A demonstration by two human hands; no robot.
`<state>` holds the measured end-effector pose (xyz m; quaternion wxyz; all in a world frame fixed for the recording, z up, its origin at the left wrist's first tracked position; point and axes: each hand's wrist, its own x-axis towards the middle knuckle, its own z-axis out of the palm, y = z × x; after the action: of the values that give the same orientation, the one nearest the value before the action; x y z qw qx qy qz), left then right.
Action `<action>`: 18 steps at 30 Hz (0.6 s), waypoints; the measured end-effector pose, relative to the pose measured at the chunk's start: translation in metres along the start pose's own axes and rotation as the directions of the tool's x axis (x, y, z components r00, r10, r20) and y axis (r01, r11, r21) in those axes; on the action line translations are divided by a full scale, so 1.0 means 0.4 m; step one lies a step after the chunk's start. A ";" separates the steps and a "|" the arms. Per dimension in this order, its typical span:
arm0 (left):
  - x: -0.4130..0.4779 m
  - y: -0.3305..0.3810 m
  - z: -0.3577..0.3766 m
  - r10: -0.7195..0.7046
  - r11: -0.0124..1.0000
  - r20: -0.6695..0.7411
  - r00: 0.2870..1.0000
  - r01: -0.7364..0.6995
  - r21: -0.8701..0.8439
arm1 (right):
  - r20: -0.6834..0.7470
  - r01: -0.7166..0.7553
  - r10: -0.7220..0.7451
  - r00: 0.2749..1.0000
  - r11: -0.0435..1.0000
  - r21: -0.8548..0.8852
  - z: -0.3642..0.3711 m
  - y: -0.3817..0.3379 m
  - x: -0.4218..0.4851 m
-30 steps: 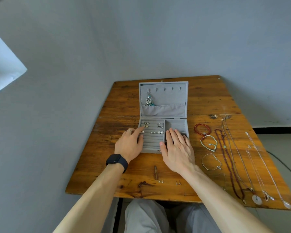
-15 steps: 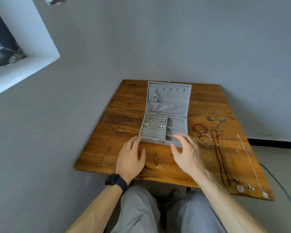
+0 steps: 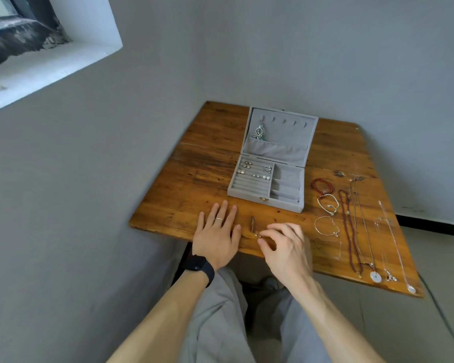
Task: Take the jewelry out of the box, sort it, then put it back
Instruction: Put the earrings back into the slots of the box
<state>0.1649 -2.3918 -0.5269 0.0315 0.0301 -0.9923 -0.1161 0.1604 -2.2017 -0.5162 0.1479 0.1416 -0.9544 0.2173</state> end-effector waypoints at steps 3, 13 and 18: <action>-0.003 0.002 -0.004 -0.005 1.000 0.008 1.000 0.005 -0.001 | -0.023 0.005 -0.006 1.000 1.000 -0.017 0.010 -0.005 0.000; -0.003 -0.002 -0.003 0.004 1.000 0.002 1.000 -0.004 -0.013 | -0.086 0.034 -0.022 0.996 0.989 0.142 -0.011 -0.004 -0.035; -0.014 -0.011 -0.019 0.081 0.988 -0.059 0.995 -0.088 -0.124 | -0.110 -0.063 0.096 0.989 0.961 0.269 -0.040 0.049 -0.123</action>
<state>0.1712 -2.3976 -0.5210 0.0651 -0.0111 -0.9821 -0.1764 0.2024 -2.1675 -0.5265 0.1770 0.1081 -0.9108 0.3571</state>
